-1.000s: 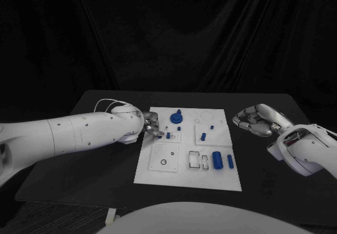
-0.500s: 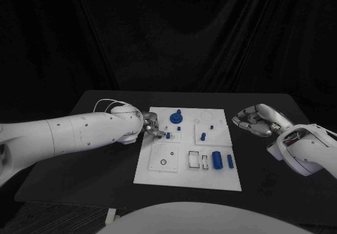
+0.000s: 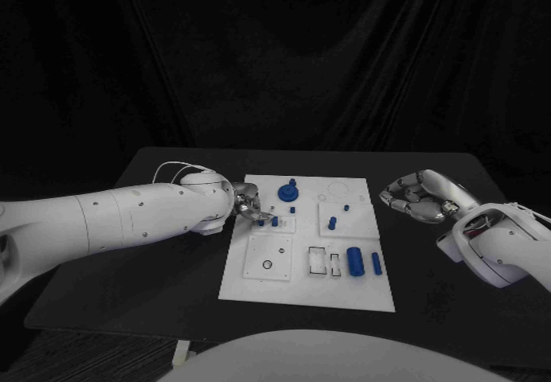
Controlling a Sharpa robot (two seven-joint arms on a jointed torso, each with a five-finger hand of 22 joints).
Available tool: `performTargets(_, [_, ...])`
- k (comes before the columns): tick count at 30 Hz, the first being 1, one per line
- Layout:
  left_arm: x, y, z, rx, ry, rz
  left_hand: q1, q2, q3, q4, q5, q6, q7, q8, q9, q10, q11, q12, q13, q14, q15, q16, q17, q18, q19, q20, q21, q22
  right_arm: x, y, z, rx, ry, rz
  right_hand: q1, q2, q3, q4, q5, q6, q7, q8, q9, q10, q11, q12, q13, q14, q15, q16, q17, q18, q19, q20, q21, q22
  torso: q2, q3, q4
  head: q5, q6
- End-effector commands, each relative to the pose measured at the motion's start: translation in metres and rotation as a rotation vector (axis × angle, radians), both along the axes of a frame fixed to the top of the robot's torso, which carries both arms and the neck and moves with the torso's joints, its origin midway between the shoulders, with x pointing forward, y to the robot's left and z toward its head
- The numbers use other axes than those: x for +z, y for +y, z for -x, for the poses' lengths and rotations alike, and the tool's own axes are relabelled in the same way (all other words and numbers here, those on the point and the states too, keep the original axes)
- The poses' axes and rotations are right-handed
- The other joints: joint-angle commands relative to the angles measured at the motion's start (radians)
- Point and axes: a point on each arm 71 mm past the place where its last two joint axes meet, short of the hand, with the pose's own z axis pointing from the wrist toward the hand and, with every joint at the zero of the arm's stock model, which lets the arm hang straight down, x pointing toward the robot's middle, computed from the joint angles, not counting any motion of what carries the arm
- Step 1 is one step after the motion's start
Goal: Assemble the parts on the task board
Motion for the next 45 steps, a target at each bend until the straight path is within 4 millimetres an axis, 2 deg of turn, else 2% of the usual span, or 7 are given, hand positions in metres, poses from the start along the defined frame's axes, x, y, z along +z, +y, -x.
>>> performTargets(1, [0.0008, -0.0025, 0.0, -0.015, -0.014, 0.027, -0.012, 0.012, -0.014, 0.002, 0.004, -0.006, 0.004, 0.011, 0.01, 0.106, 0.003, 0.003, 0.263, 0.102, 0.007, 0.003, 0.263, 0.015, -0.003, 0.006, -0.004, 0.215, -0.0013, -0.001, 0.0001, -0.014, 0.005, 0.004, 0.005, -0.001, 0.005, 0.001, 0.006, 0.005, 0.004, -0.006, -0.001, 0.106, -0.004, 0.0, 0.261, 0.087, -0.006, -0.004, 0.197, -0.008, 0.029, -0.006, -0.004, 0.2, 0.0, 0.0001, -0.0002, 0.001, 0.0])
performTargets(14, [0.0014, -0.0022, -0.0001, -0.023, -0.021, 0.04, -0.037, 0.041, -0.045, 0.0, 0.019, -0.023, 0.0, 0.052, 0.058, 0.106, 0.001, 0.003, 0.263, 0.102, 0.005, 0.003, 0.263, 0.015, -0.004, 0.005, -0.003, 0.215, -0.0017, -0.0006, -0.0003, -0.014, 0.008, 0.005, 0.003, -0.001, 0.009, -0.001, 0.008, 0.004, 0.004, -0.006, -0.001, 0.106, -0.004, 0.0, 0.261, 0.087, -0.006, -0.006, 0.195, -0.007, 0.028, -0.006, -0.006, 0.199, 0.0, 0.0001, 0.0001, 0.001, 0.0])
performTargets(21, [0.0009, -0.0014, 0.0001, -0.023, -0.013, 0.033, -0.021, 0.051, -0.049, 0.001, 0.099, -0.038, -0.001, 0.068, 0.079, 0.106, 0.0, 0.003, 0.263, 0.102, 0.004, 0.003, 0.263, 0.015, -0.005, 0.004, -0.005, 0.214, -0.0018, -0.0007, -0.0003, -0.014, 0.008, 0.005, 0.003, -0.001, 0.009, -0.001, 0.008, 0.004, 0.004, -0.006, -0.001, 0.106, -0.004, 0.0, 0.261, 0.087, -0.006, -0.006, 0.195, -0.007, 0.028, -0.006, -0.006, 0.199, 0.0, 0.0, -0.0002, 0.0, 0.0])
performTargets(28, [0.0003, -0.0003, 0.0003, -0.021, -0.005, 0.026, 0.003, 0.049, -0.034, -0.001, 0.235, -0.048, -0.002, 0.074, 0.088, 0.106, -0.002, 0.003, 0.263, 0.102, 0.003, 0.003, 0.263, 0.016, -0.006, 0.002, -0.006, 0.214, -0.0018, -0.0006, -0.0003, -0.014, 0.008, 0.005, 0.003, -0.001, 0.009, -0.001, 0.008, 0.004, 0.004, -0.006, -0.001, 0.106, -0.004, 0.0, 0.261, 0.087, -0.006, -0.006, 0.195, -0.007, 0.028, -0.006, -0.006, 0.199, 0.0, 0.0, -0.0001, 0.001, 0.0])
performTargets(31, [0.0001, 0.0001, 0.0003, -0.02, -0.003, 0.023, 0.023, 0.04, -0.015, -0.002, 0.323, -0.051, -0.004, 0.075, 0.09, 0.106, -0.003, 0.003, 0.263, 0.102, 0.001, 0.003, 0.263, 0.016, -0.007, 0.001, -0.006, 0.214, -0.0018, -0.0008, -0.0002, -0.014, 0.008, 0.005, 0.003, -0.001, 0.009, -0.001, 0.008, 0.004, 0.004, -0.006, -0.001, 0.106, -0.004, 0.0, 0.261, 0.087, -0.006, -0.006, 0.195, -0.007, 0.028, -0.006, -0.006, 0.199, 0.0, 0.0, -0.0001, 0.001, 0.0])
performTargets(39, [-0.0003, 0.0008, 0.0004, -0.018, 0.002, 0.018, 0.053, 0.015, 0.019, -0.006, 0.413, -0.053, -0.006, 0.078, 0.093, 0.106, -0.006, 0.003, 0.263, 0.102, -0.001, 0.003, 0.263, 0.016, -0.008, 0.0, -0.006, 0.213, -0.0017, -0.0008, 0.0, -0.014, 0.008, 0.005, 0.003, -0.001, 0.009, -0.001, 0.008, 0.004, 0.004, -0.006, -0.001, 0.106, -0.004, 0.0, 0.261, 0.087, -0.006, -0.006, 0.195, -0.007, 0.028, -0.006, -0.006, 0.199, 0.0, 0.0, -0.0001, 0.001, 0.0])
performTargets(45, [-0.0006, 0.0006, 0.0006, -0.019, 0.006, 0.015, 0.074, 0.001, 0.035, -0.015, 0.439, -0.054, -0.008, 0.08, 0.096, 0.106, -0.007, 0.003, 0.263, 0.102, -0.002, 0.003, 0.263, 0.016, -0.007, -0.001, -0.006, 0.214, -0.0016, -0.0007, 0.0, -0.014, 0.007, 0.004, 0.002, -0.001, 0.01, -0.002, 0.008, 0.003, 0.004, -0.006, -0.001, 0.106, -0.004, 0.0, 0.261, 0.086, -0.006, -0.008, 0.193, -0.007, 0.027, -0.006, -0.008, 0.199, 0.0, 0.0, -0.0001, 0.0, 0.0])
